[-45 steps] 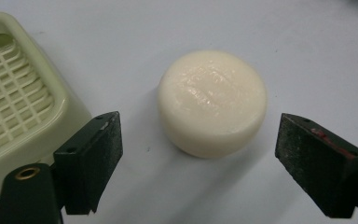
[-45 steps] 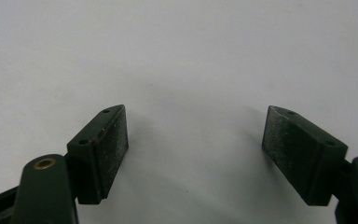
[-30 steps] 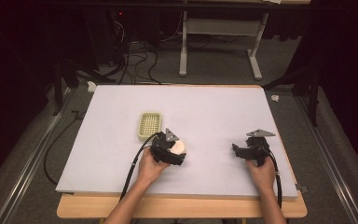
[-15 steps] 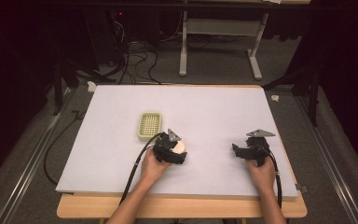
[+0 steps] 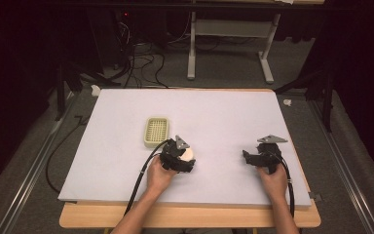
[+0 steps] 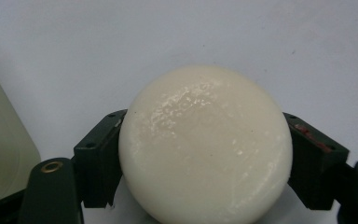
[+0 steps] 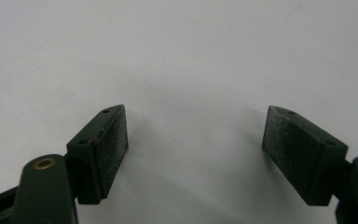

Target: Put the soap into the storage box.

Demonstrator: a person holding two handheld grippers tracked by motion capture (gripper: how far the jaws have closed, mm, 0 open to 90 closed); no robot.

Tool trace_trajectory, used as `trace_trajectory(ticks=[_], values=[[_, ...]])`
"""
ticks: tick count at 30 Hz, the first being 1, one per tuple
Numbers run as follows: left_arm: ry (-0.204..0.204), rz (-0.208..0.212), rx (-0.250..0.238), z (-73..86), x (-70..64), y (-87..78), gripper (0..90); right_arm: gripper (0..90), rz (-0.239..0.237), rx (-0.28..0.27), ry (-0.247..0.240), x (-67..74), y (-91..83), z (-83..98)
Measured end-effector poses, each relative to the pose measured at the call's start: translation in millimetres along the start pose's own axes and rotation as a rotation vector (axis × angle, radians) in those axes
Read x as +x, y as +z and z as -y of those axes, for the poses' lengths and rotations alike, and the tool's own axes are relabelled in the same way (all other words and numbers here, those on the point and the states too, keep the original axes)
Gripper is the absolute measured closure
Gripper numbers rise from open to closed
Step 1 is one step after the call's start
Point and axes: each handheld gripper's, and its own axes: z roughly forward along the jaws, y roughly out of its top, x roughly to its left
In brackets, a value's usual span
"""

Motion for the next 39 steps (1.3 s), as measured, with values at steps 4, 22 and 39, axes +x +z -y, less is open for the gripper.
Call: trace_trajectory(ticks=[4,22,39], values=[[0.009,0.004,-0.002,0.3,-0.5,-2.2,24.4,22.8,0.001,0.0,0.0,0.1,0.0,0.0],[0.003,0.016,-0.071,0.6,2.4,-25.9,24.5,22.8,0.002,0.0,-0.002,0.1,-0.1,0.0],[-0.006,-0.009,-0.087,2.7,15.8,-47.2,24.6,22.8,-0.001,0.0,-0.001,-0.2,0.1,-0.1]])
